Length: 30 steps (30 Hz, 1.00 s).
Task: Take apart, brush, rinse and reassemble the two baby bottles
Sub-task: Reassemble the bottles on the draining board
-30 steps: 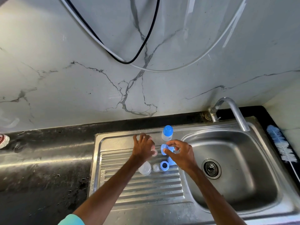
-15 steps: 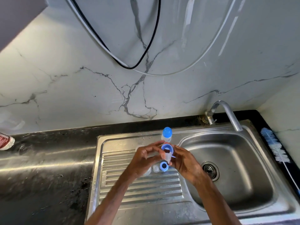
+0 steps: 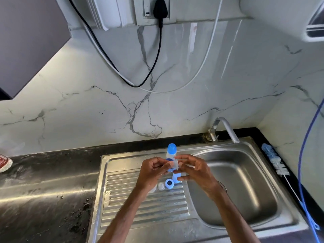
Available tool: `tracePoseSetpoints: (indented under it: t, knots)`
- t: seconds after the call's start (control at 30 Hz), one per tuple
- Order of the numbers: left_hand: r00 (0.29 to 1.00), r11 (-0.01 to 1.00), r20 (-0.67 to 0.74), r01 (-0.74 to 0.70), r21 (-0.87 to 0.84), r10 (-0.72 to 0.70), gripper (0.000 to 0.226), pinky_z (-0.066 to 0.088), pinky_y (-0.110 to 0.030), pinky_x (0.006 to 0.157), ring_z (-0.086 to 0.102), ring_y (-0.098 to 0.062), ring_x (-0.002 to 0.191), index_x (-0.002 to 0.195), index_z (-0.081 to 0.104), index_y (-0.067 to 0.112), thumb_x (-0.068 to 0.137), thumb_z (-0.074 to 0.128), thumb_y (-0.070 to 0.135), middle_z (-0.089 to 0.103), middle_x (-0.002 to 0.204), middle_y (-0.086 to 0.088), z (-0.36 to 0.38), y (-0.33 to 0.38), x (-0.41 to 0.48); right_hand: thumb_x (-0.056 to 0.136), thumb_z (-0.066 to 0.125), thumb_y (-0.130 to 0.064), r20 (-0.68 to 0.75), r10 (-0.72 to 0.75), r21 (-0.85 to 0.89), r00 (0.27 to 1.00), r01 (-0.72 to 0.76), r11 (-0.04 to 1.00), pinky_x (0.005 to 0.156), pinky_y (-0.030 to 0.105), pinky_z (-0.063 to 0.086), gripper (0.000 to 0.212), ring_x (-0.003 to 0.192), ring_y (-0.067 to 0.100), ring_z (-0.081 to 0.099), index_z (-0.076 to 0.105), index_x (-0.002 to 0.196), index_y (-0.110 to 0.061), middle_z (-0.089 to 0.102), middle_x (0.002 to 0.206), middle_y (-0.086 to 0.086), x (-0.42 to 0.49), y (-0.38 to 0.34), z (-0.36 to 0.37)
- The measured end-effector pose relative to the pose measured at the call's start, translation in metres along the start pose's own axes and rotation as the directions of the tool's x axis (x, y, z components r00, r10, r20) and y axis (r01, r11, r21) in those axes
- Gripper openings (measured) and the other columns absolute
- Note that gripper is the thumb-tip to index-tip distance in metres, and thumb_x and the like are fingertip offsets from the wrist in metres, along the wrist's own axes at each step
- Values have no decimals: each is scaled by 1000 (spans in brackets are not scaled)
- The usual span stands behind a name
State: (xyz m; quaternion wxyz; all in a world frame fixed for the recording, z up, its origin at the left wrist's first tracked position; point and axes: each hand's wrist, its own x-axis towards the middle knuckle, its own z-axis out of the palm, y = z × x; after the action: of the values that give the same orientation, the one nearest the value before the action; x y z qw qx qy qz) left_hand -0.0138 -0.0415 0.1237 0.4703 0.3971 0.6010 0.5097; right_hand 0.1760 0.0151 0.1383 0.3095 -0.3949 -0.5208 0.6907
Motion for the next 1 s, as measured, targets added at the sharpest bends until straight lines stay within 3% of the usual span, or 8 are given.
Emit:
tracePoseSetpoints:
  t: [0.23,0.4,0.53,0.63,0.7,0.87,1.0]
  knots:
    - [979,994,179,102,-38,-94,23,62,-28,76,77,-27,93,99,77,8,88,80,28,79,96,-11,10,19,2,88,82,-22,31,-16,-37,999,17,999,79,46,65,28,96,36,77,76,114,-14,77,109,14,-11,-12,-23]
    - [955,999,294,38,-26,-29,37,60,-43,93,74,-28,107,118,74,14,83,86,21,77,112,-8,17,24,1,90,80,-27,-62,-7,-19,998,6,1000,76,38,64,22,93,37,76,77,104,-10,78,103,16,-10,-11,-27]
    - [967,987,241,-118,112,88,44,58,-52,96,74,-25,105,122,71,12,81,86,8,77,113,-3,20,21,2,93,76,-24,-83,18,19,996,-16,1000,77,39,64,24,95,37,77,76,107,-5,78,107,17,-9,-10,-30]
    - [970,959,172,-205,194,173,58,59,-42,96,73,-18,107,131,65,18,78,89,12,75,118,3,17,20,2,90,78,-24,-116,22,25,993,-19,1000,73,37,64,18,94,34,78,79,101,-10,79,105,15,-10,-15,-34]
    - [963,945,168,-246,216,212,65,58,-36,97,71,-16,111,137,61,20,78,90,15,74,121,3,15,18,2,85,82,-26,-129,10,-64,992,-18,998,72,37,65,15,91,31,78,81,94,-15,80,99,11,-8,-18,-35]
    - [930,865,190,-363,347,314,53,54,-45,102,67,-13,117,132,68,20,82,87,23,72,125,10,22,19,-1,78,88,-30,-167,-72,-330,983,13,944,66,34,65,21,77,22,78,81,90,-14,80,85,0,-5,-24,-25]
    - [937,842,159,-349,412,311,49,47,-52,107,63,-15,121,130,68,22,84,86,27,70,128,12,21,18,-3,80,89,-23,-212,-60,-298,975,-6,955,65,30,64,17,75,20,78,80,89,-12,80,85,0,-3,-26,-15]
